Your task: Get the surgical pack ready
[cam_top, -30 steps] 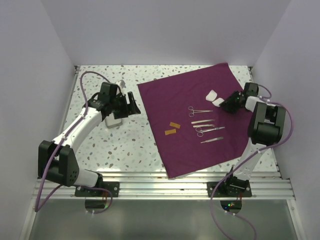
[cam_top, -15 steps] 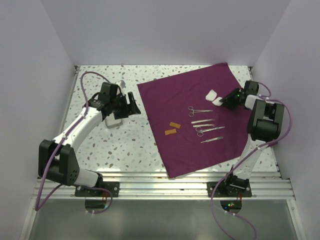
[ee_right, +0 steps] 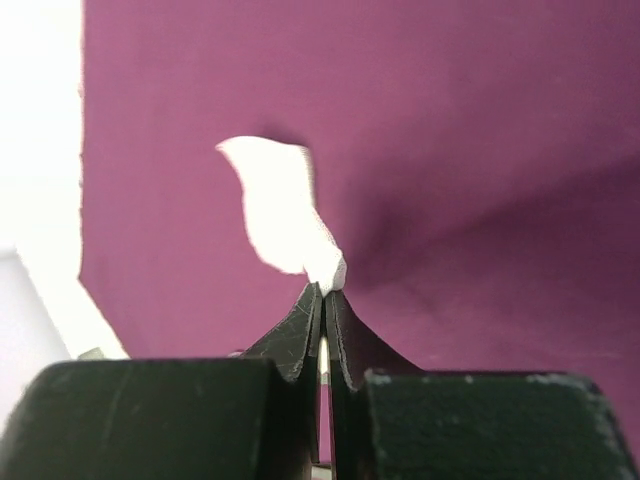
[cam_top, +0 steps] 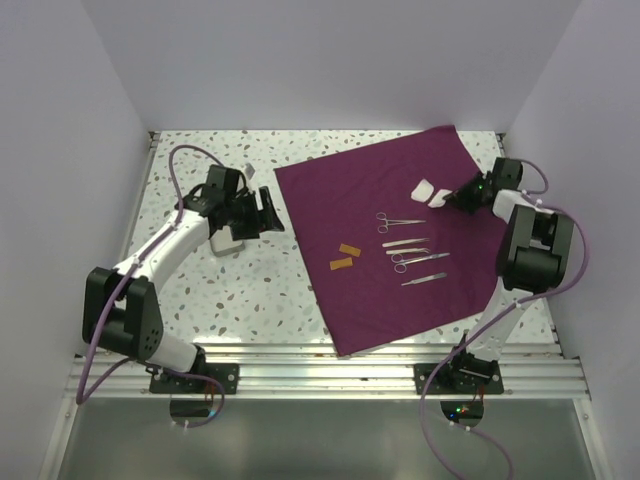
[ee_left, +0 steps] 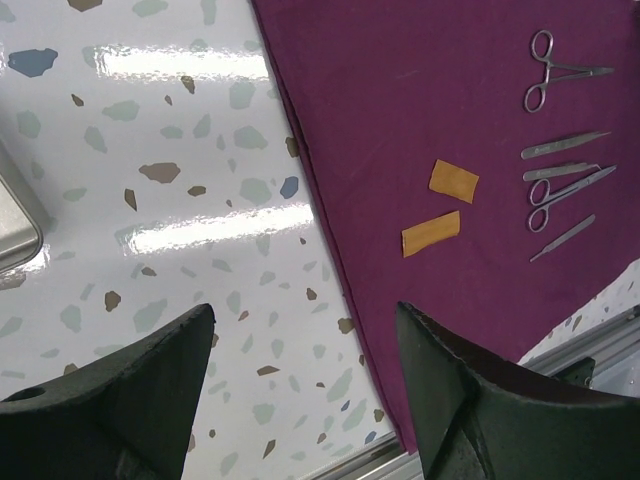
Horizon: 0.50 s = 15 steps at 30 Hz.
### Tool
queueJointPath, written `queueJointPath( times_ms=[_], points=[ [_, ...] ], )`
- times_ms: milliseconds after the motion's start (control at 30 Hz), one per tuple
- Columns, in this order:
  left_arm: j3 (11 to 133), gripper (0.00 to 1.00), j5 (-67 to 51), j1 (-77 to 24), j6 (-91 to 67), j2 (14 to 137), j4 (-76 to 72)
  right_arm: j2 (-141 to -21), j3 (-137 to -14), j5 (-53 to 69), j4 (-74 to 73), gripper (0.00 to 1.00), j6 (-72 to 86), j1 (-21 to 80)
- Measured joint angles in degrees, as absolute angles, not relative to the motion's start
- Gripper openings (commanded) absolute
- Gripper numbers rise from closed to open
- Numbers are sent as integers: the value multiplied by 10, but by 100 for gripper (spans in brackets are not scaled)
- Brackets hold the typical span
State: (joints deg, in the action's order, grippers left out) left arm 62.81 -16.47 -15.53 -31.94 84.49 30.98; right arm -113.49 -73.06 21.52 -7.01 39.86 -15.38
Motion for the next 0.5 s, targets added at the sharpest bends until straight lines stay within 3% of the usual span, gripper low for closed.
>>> queueJointPath(
  times_ms=[300,500],
  points=[
    [642,76,-173,-155,-319,869,310,-1128,-776,258,-63,0,407,-129],
    [644,76,-173,-155,-319,869,309,-1185,-847,270,-52,0,417,-101]
  ],
)
